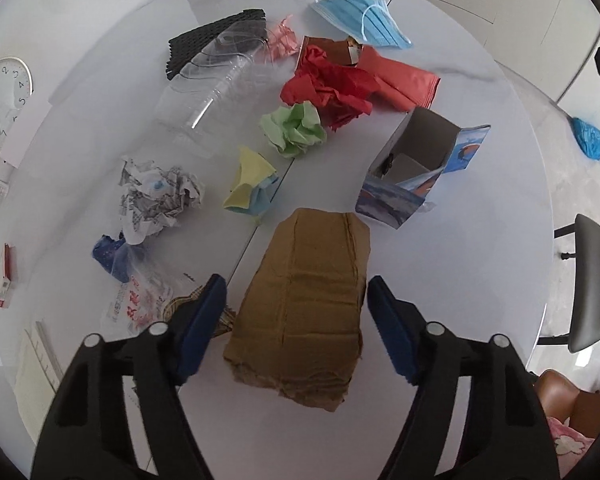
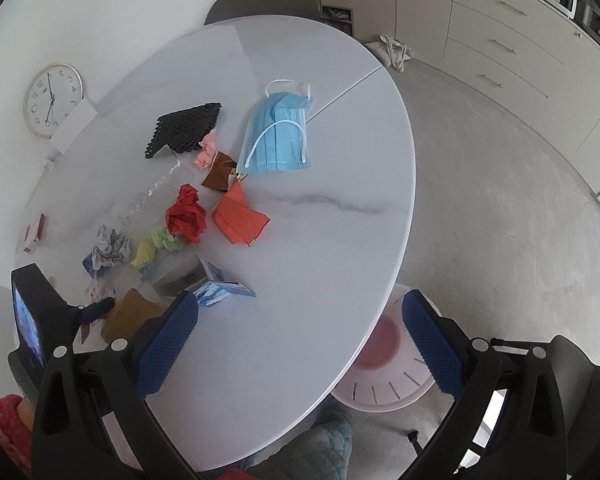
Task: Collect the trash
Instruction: 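Grasp the brown cardboard with the left tool while the right tool grasps the blue face mask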
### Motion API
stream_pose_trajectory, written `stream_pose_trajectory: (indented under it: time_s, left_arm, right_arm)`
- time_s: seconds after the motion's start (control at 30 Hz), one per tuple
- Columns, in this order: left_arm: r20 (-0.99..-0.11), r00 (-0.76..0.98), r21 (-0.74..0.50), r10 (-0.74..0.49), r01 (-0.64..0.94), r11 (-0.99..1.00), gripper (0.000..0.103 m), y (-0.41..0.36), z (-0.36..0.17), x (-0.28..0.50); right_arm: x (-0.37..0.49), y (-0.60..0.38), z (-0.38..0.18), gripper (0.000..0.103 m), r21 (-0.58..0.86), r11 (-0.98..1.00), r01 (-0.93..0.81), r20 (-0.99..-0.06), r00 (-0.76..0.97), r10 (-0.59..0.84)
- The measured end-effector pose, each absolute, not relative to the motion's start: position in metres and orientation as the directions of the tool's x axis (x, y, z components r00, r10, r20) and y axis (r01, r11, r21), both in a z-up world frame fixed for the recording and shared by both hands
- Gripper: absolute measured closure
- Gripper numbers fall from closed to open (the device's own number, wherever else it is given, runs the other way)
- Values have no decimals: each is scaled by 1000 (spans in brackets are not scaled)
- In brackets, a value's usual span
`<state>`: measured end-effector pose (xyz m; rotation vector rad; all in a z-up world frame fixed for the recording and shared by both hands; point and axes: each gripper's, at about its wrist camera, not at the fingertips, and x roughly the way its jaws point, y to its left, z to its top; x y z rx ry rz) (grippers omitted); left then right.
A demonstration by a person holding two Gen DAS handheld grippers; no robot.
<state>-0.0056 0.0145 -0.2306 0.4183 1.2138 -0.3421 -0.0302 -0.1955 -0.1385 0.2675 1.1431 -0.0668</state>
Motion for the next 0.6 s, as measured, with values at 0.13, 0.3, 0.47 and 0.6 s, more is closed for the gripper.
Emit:
stream_pose_trajectory:
  time_s: [0.13,0.3,0.47,0.6]
  left_arm:
    - [-953,293,81,-73,479,874,56,21,-232,-5]
    - [-943,289,-11,-164,466,885,59,36,-214,-6]
    - [-919,340,-12,-201,484,875,59,47,-184,-17]
    - [-904,372,-1,-210,489,872,59,56,-165,-18]
  right_arm:
    - [-24,-187,-142,2,162,969,188,-903,424,69]
    - [16,-182,-146,2,159,974,163,-886,458,68]
    - [100,-199,-169,5,219,957,192,-877,469,107]
    - [160,-218,-197,9,256,930,264,-889,442,119]
